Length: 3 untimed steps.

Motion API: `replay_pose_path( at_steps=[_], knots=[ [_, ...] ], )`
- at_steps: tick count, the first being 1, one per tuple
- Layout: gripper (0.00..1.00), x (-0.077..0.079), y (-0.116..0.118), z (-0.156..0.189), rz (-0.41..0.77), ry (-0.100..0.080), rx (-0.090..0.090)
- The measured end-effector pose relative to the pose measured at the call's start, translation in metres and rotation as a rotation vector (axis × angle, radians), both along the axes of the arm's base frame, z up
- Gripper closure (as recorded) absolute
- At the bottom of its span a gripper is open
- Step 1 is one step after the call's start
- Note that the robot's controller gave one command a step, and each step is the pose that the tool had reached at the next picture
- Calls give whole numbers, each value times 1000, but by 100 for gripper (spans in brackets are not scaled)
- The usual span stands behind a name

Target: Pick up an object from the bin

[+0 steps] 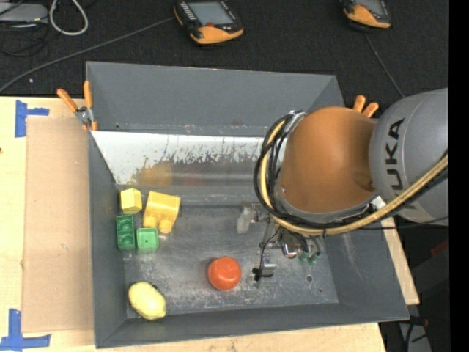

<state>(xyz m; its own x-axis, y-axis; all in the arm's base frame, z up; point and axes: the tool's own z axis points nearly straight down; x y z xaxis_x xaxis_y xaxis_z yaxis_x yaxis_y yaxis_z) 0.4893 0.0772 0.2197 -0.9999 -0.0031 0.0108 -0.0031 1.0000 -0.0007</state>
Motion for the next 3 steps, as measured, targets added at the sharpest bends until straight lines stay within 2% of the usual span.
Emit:
replay_pose_path(
  at_steps=[1, 2, 3],
  knots=[
    [0, 2, -1, 4, -4, -9, 1],
    [0, -3, -1, -75, -81, -10, 1],
    [0, -4, 7, -102, 48, -8, 1]
  ],
)
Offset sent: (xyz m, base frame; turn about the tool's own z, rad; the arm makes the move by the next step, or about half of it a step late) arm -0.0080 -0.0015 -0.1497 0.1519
